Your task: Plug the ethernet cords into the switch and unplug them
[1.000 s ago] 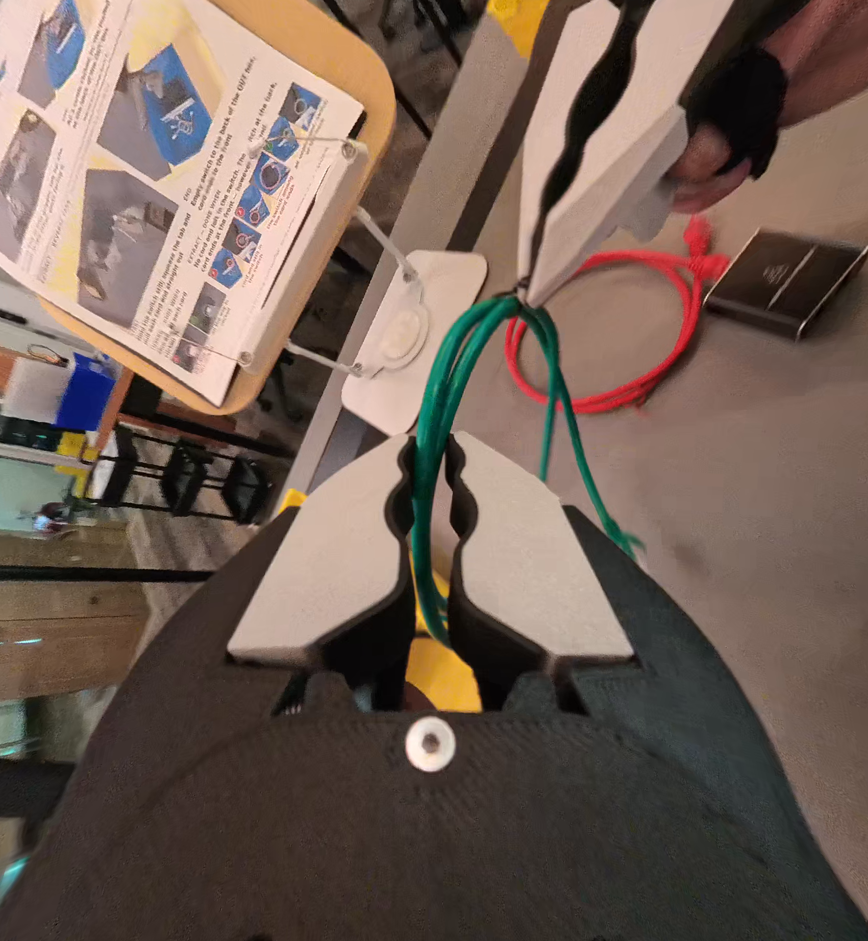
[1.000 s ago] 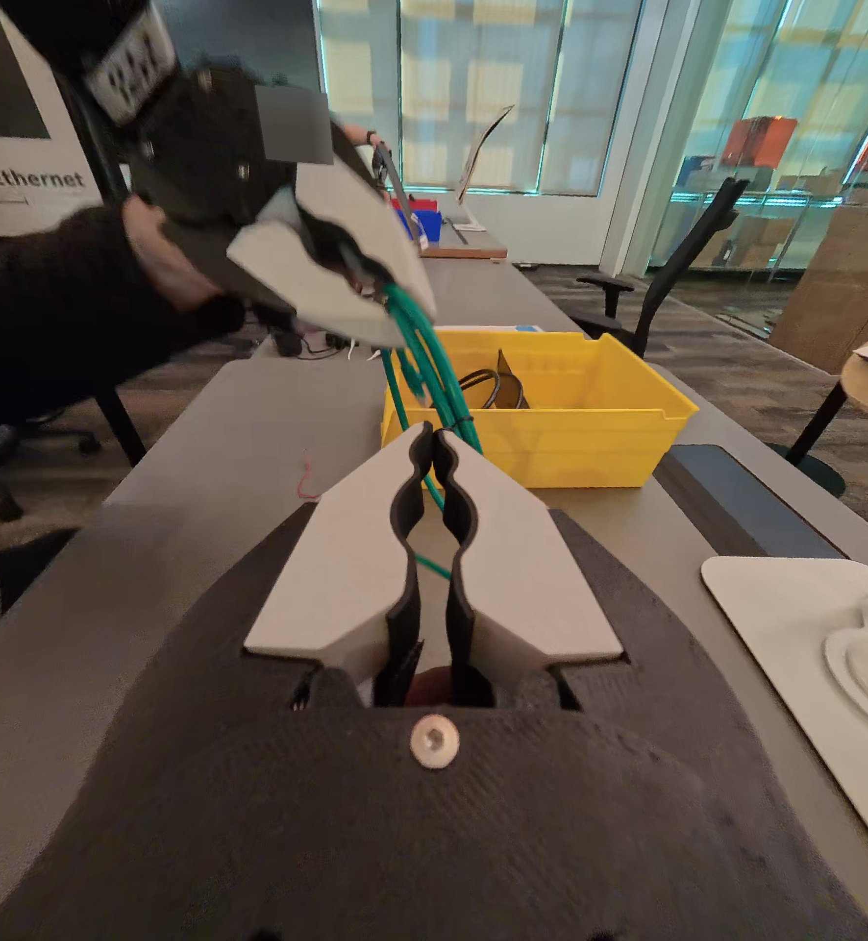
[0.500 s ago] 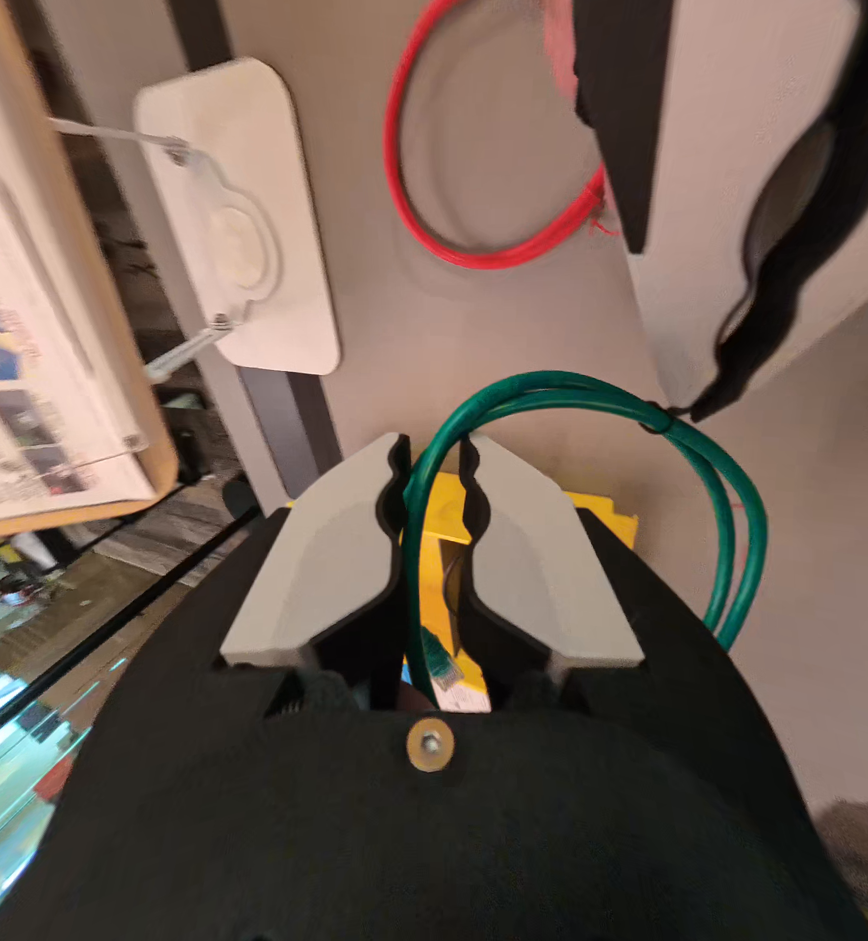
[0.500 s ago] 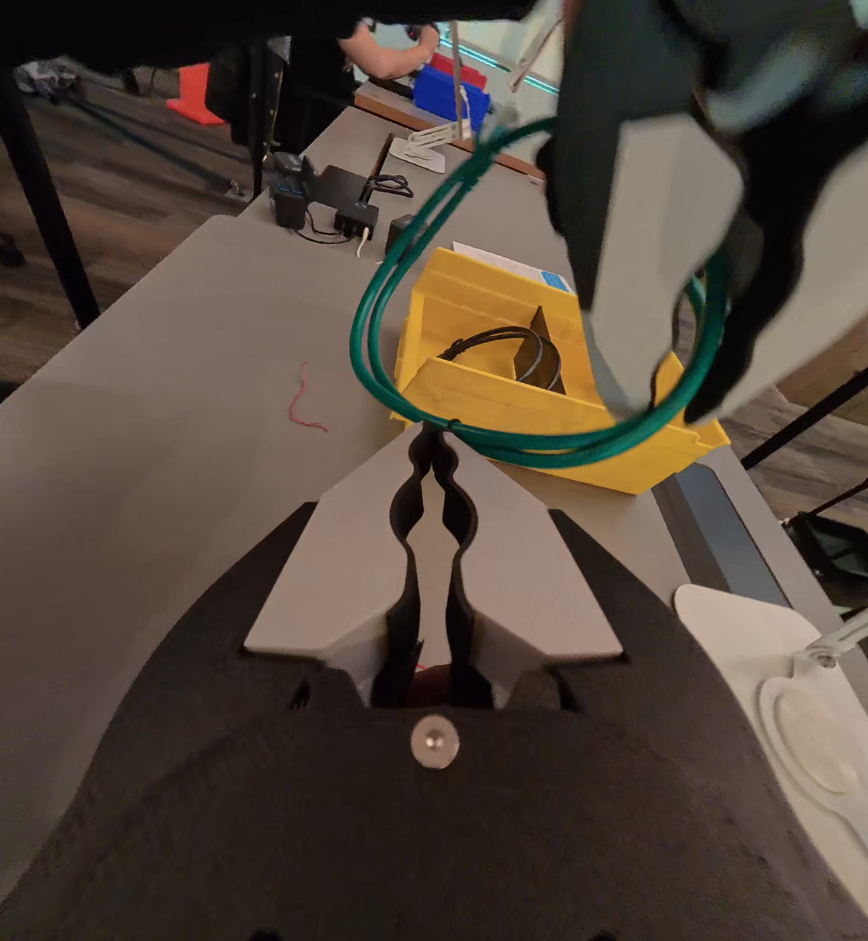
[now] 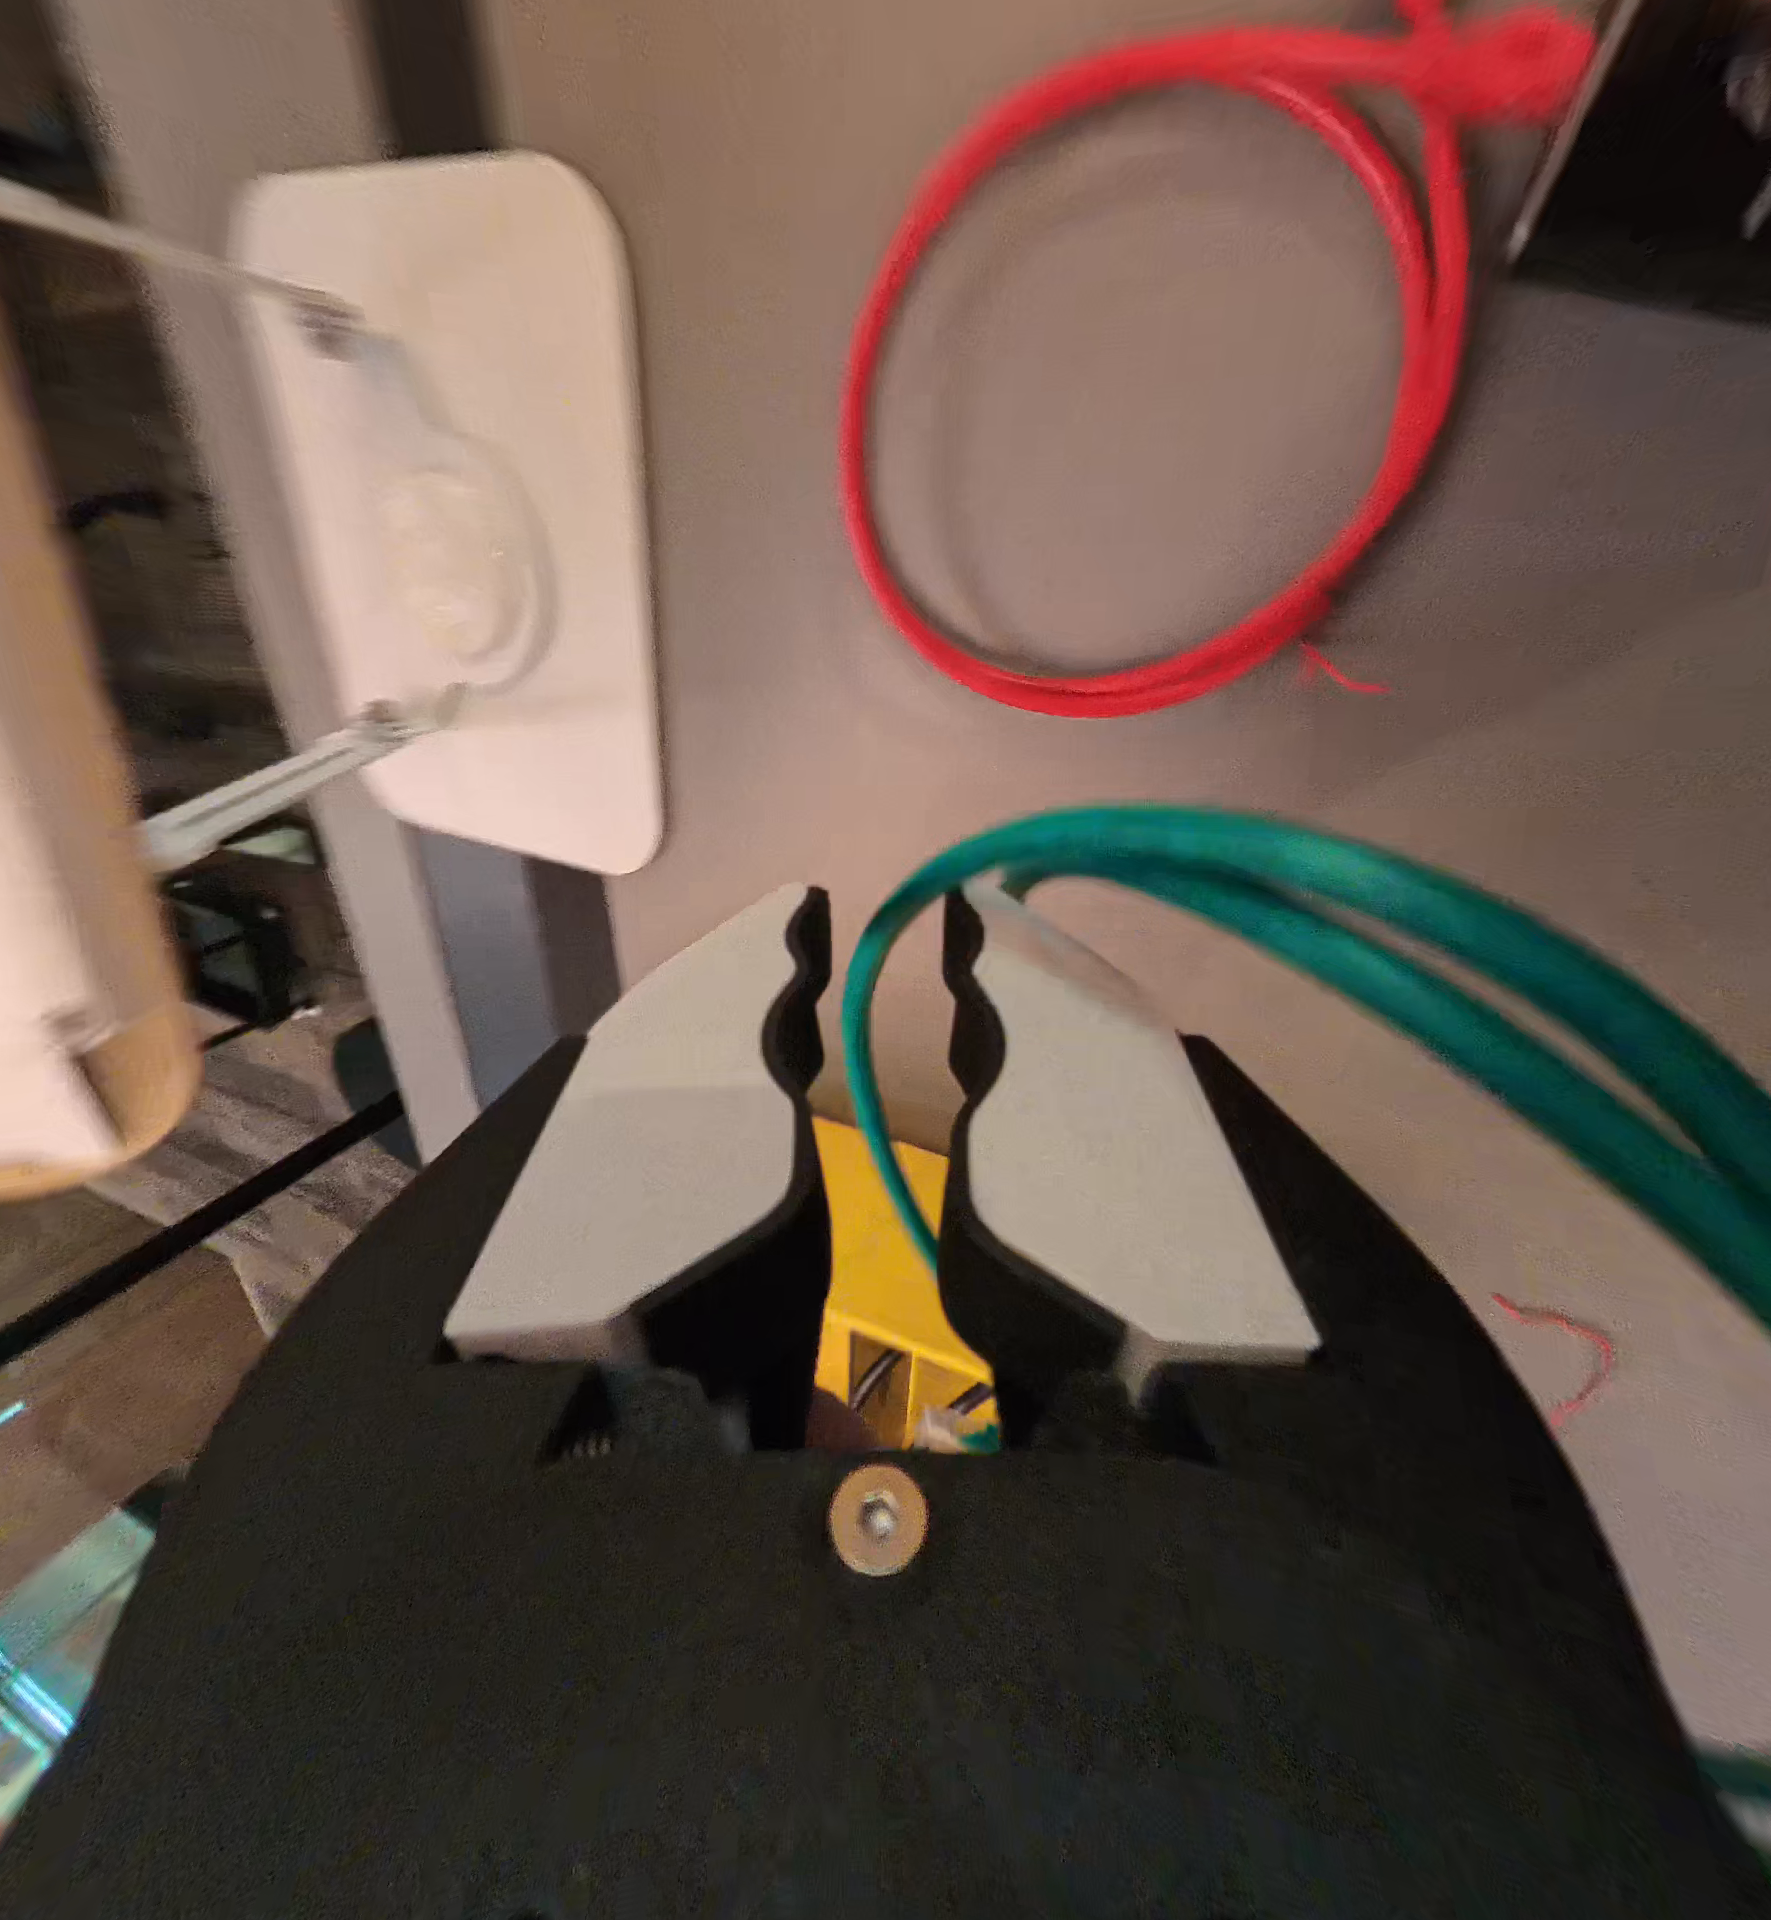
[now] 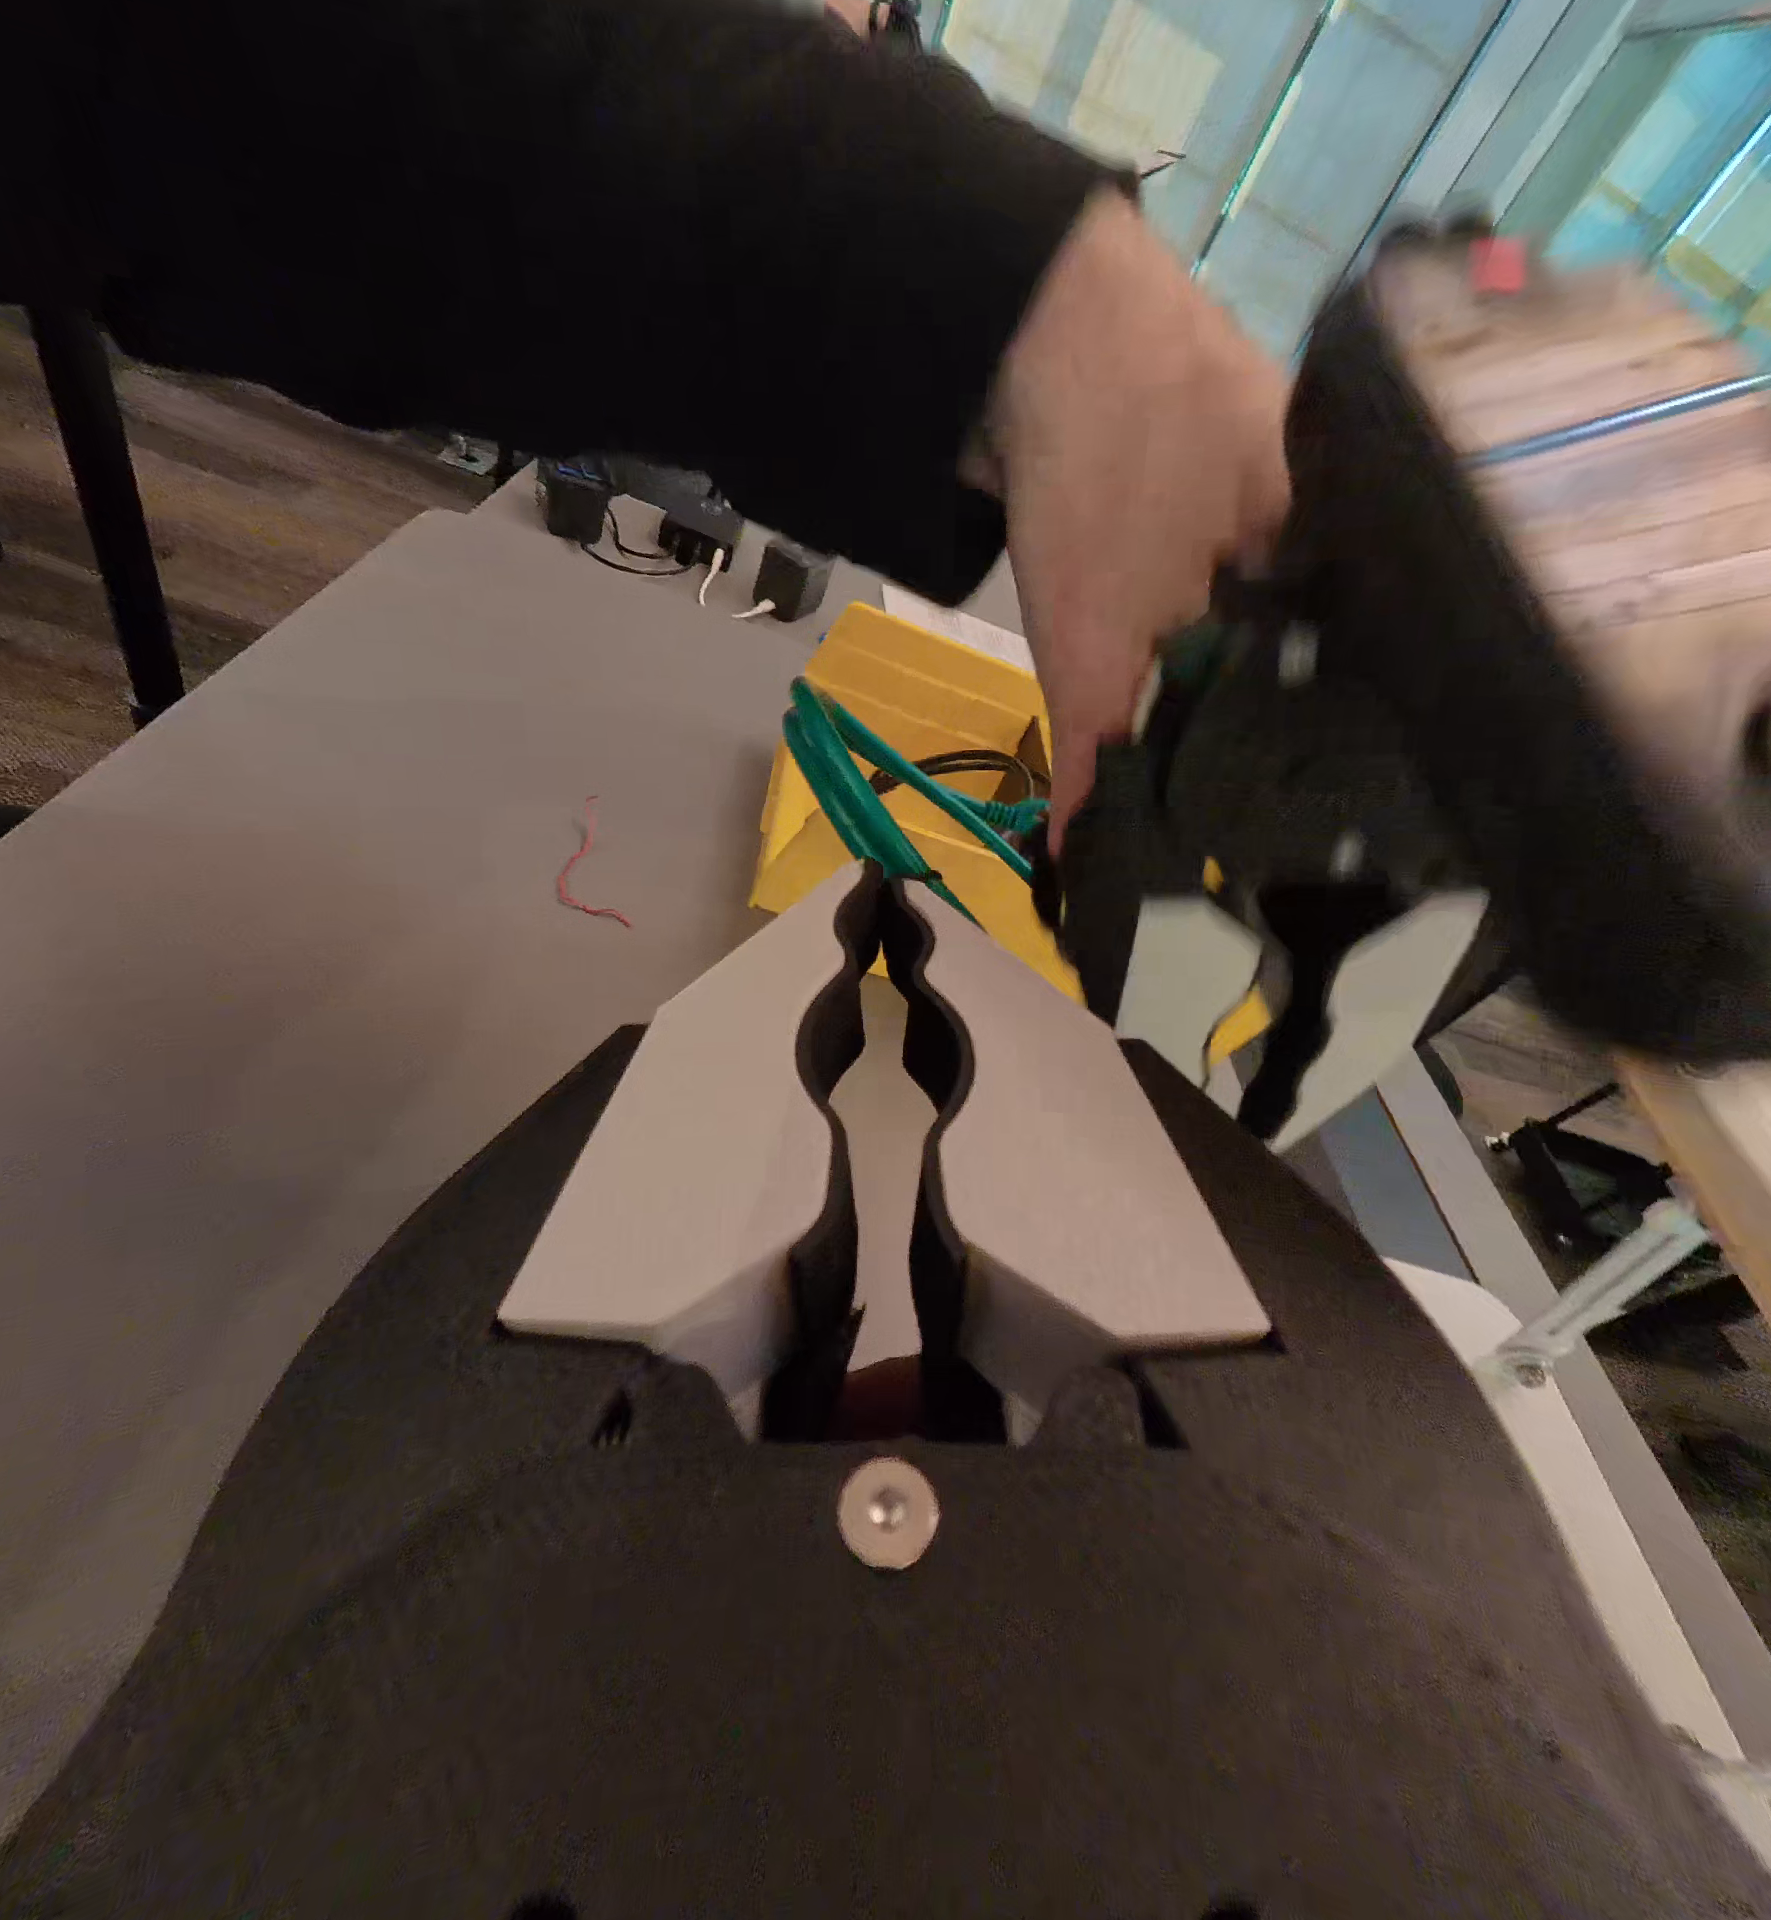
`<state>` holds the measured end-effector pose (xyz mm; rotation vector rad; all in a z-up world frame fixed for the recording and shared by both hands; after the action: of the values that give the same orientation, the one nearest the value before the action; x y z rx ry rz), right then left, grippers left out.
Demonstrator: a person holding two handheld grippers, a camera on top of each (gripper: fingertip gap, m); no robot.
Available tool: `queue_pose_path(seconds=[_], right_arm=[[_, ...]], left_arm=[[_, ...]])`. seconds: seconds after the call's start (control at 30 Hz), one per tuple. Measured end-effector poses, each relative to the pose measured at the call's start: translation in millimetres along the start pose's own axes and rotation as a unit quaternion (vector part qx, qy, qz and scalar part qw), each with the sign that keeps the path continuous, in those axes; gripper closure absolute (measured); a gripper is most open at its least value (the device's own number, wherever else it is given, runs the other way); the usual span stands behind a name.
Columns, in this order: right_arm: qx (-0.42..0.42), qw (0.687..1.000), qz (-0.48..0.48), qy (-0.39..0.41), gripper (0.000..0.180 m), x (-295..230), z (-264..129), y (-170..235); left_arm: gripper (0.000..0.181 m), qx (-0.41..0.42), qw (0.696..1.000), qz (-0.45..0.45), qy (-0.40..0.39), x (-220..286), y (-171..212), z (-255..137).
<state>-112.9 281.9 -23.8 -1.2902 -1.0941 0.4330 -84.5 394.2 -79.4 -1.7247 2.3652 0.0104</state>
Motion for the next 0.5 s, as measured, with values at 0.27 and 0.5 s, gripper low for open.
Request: queue_pose_path(seconds=[0.27,0.5], right_arm=[[0.005,0.998,0.05,0.028,0.18,28,-14,6],[0.045,0.993,0.111,0.017,0.18,34,-18,-8]], left_arm=[[0.143,0.236,0.951,-0.048,-0.196,42,7,-138],[0.148,0.125,0.941,-0.006,-0.315,82,43,-88]])
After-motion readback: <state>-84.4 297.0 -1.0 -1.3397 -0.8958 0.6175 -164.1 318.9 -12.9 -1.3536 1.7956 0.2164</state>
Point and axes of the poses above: each gripper's, where its closed fingertips meet, z out along the fingers, y out of its underside, x = y × z across the jaws, the point moved 1 cm from there along -z, back along the fingers, and after that the axes turned 13 degrees about y, right-handed, at the moved point
